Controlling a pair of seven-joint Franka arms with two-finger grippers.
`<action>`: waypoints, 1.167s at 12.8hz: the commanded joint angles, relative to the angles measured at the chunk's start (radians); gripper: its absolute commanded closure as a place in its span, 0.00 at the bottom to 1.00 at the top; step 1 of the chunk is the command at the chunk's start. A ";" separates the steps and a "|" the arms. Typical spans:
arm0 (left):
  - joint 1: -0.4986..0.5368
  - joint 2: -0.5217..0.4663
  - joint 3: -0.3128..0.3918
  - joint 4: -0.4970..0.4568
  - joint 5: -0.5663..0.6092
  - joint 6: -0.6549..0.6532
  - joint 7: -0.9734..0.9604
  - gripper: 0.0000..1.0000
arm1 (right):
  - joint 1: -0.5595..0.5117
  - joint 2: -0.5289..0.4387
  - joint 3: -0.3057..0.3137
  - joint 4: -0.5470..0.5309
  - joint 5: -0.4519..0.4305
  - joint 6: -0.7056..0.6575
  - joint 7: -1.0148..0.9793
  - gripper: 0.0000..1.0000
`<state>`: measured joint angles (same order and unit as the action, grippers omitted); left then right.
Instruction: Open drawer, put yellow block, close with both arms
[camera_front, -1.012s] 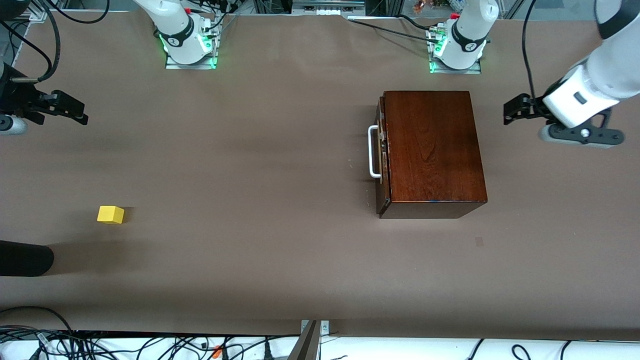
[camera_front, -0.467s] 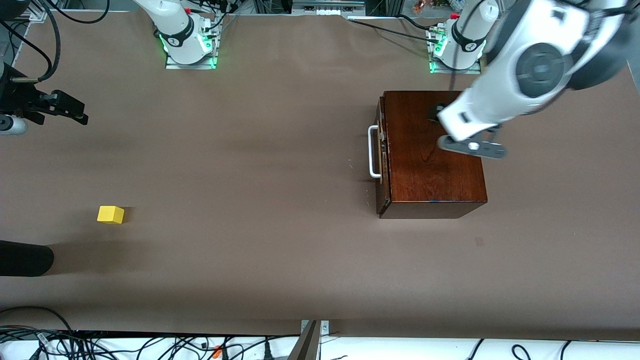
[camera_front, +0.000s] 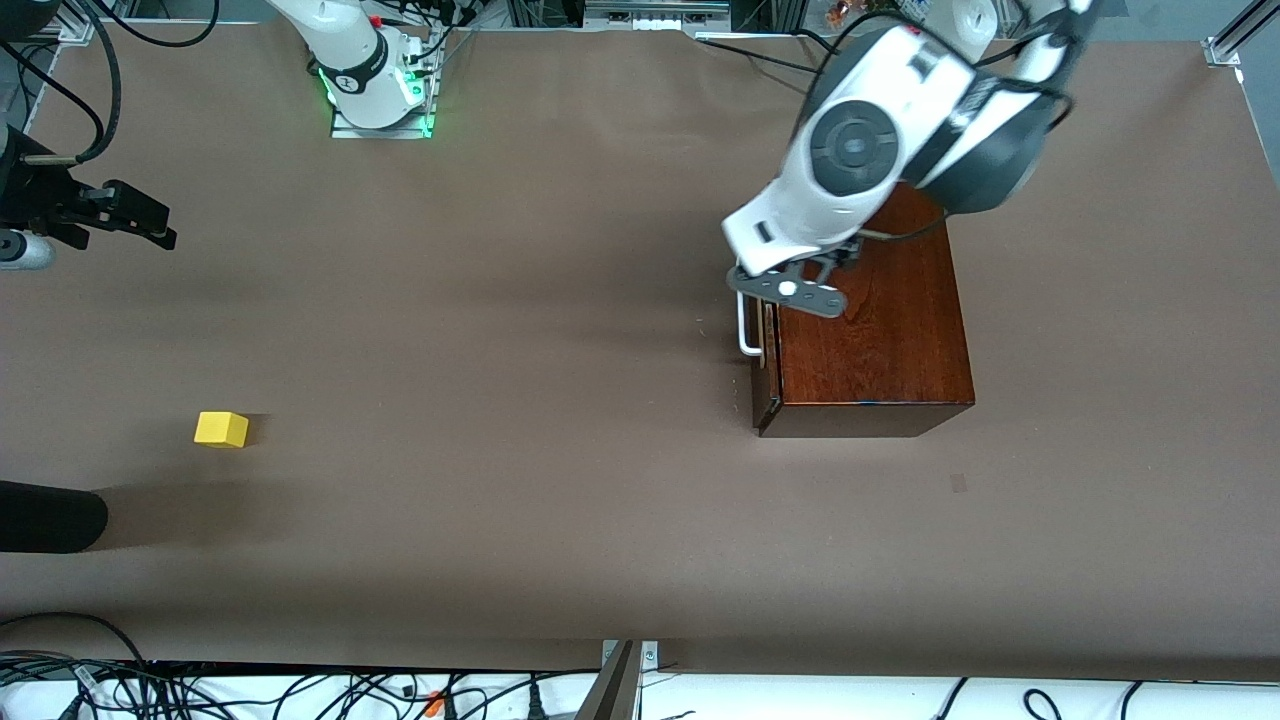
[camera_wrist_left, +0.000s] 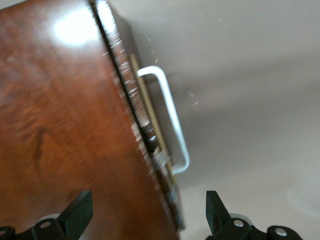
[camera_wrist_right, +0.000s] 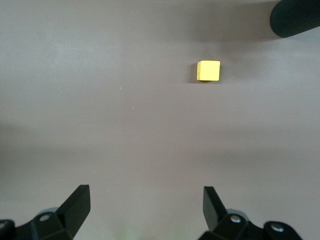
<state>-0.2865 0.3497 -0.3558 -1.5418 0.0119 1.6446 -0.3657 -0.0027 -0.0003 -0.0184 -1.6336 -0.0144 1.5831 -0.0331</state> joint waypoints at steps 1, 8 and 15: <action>-0.055 0.070 0.005 0.038 0.051 0.055 -0.067 0.00 | -0.014 -0.012 0.012 0.000 -0.010 -0.003 -0.014 0.00; -0.152 0.141 0.005 -0.099 0.241 0.282 -0.292 0.00 | -0.014 -0.012 0.012 0.000 -0.010 -0.003 -0.014 0.00; -0.169 0.144 0.005 -0.156 0.316 0.307 -0.358 0.00 | -0.014 -0.012 0.012 0.000 -0.010 -0.005 -0.014 0.00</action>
<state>-0.4396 0.5118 -0.3551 -1.6644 0.2984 1.9273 -0.6901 -0.0027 -0.0003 -0.0184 -1.6336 -0.0144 1.5830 -0.0340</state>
